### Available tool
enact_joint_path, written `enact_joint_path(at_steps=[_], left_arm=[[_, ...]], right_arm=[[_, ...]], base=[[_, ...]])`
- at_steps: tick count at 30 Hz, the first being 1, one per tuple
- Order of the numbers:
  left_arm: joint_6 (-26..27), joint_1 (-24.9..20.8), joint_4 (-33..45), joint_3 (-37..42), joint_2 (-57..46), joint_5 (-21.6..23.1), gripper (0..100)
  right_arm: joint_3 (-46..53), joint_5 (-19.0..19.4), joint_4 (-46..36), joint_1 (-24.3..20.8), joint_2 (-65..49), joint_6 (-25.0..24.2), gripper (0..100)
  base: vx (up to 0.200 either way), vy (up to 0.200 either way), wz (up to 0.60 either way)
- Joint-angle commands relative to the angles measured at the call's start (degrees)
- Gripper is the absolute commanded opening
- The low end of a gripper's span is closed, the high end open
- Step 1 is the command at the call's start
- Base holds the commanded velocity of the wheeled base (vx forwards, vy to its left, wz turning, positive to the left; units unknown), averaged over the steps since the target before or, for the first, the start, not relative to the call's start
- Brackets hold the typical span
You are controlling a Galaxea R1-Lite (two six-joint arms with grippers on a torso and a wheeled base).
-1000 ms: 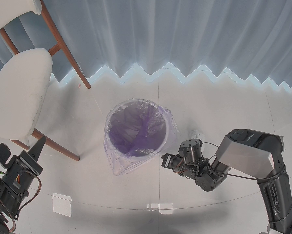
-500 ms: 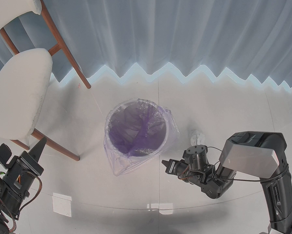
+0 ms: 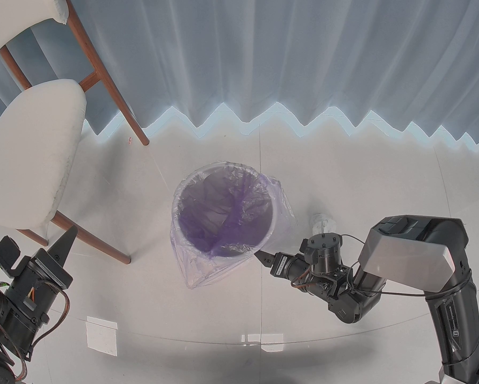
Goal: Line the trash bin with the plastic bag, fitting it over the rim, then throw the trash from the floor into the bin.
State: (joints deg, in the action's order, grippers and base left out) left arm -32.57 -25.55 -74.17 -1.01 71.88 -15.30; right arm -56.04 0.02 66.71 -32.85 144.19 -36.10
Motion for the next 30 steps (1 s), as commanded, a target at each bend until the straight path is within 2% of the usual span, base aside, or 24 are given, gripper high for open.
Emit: enact_joint_path(at_steps=[1,10,11,18,22,26,30], left_arm=[[0.05,0.06,-0.01,1.01,-0.07,-0.08,0],[-0.03,0.06,-0.01,1.01,0.11,-0.08,0],[-0.03,0.06,-0.01,1.01,0.11,-0.08,0],[-0.03,-0.02,0.08,1.01,0.11,-0.08,0],[-0.03,-0.02,0.08,1.01,0.19,-0.08,0],[-0.03,0.06,0.08,1.01,0.19,-0.08,0],[-0.03,-0.02,0.08,1.01,0.19,-0.08,0]], right_arm=[[-4.08,-0.11,-1.23,1.48,2.59,0.24,100],[-11.72,0.24,-3.16,3.32,4.87,0.5,100],[-12.51,0.33,-3.25,3.32,4.96,0.5,0],[-13.22,2.88,-2.9,3.67,5.31,0.76,0],[-12.51,3.49,-2.55,4.29,5.84,3.05,0],[-8.74,3.67,-1.84,5.08,5.58,5.77,0],[-4.69,3.67,0.18,5.87,6.01,6.39,0]], base=[[0.0,0.0,0.0],[0.0,0.0,0.0],[0.0,0.0,0.0],[0.0,0.0,0.0],[0.0,0.0,0.0],[0.0,0.0,0.0],[0.0,0.0,0.0]])
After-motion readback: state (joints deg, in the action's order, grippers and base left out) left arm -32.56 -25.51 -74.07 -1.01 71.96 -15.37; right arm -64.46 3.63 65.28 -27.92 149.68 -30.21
